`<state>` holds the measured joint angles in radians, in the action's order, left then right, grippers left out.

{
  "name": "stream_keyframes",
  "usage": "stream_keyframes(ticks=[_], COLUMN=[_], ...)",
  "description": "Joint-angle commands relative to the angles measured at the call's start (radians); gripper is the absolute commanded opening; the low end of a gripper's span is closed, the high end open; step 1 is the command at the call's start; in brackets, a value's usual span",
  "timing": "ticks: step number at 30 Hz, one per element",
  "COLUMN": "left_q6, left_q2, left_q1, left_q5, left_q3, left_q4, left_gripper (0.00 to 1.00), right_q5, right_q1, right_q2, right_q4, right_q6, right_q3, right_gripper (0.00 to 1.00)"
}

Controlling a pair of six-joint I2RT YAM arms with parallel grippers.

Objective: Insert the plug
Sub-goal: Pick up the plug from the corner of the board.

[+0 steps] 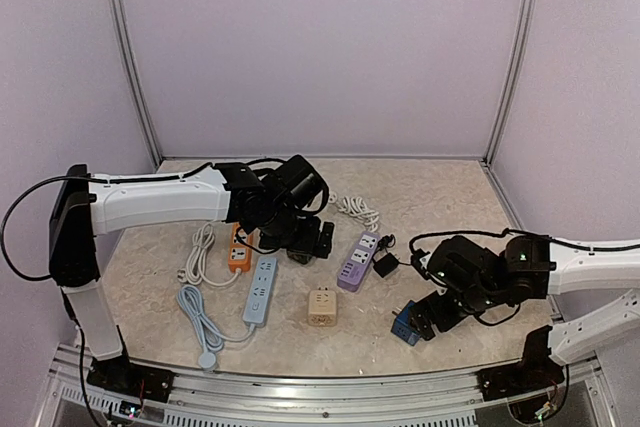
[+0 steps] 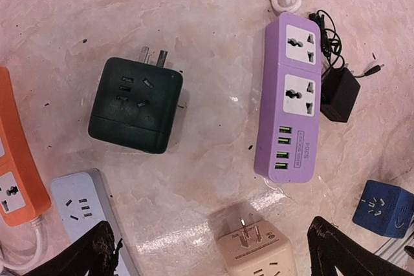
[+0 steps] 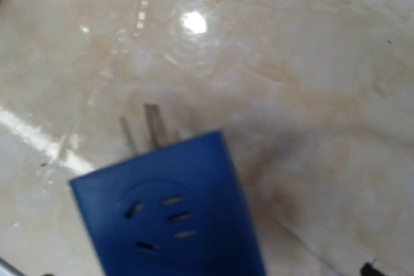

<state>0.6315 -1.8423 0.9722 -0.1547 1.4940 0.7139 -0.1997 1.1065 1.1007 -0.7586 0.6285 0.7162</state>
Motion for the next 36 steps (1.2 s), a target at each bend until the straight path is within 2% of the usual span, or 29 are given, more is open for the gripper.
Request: stream_keyframes(ticks=[1, 8, 15, 28, 36], left_q6=[-0.009, -0.008, -0.006, -0.003, 0.0], left_q2=[-0.021, -0.029, -0.034, -0.034, -0.027], left_q1=[0.002, -0.001, -0.002, -0.015, -0.017], left_q5=[0.02, 0.028, 0.032, 0.057, 0.057], left_q3=[-0.006, -0.01, -0.018, -0.031, -0.038], left_q4=[-0.019, -0.019, -0.026, -0.046, -0.045], left_gripper=[0.99, 0.99, 0.99, 0.99, 0.99], right_q5=[-0.021, -0.084, -0.108, -0.132, -0.133], right_q1=[0.057, 0.137, 0.139, 0.138, 0.141], right_q2=[0.014, 0.117, 0.095, 0.107, 0.159], right_q4=[0.065, 0.08, 0.098, 0.169, 0.197], right_q6=[0.041, 0.08, 0.11, 0.093, 0.081], right_q3=[-0.029, -0.035, -0.069, -0.101, -0.108], right_gripper=[1.0, 1.0, 0.99, 0.86, 0.63])
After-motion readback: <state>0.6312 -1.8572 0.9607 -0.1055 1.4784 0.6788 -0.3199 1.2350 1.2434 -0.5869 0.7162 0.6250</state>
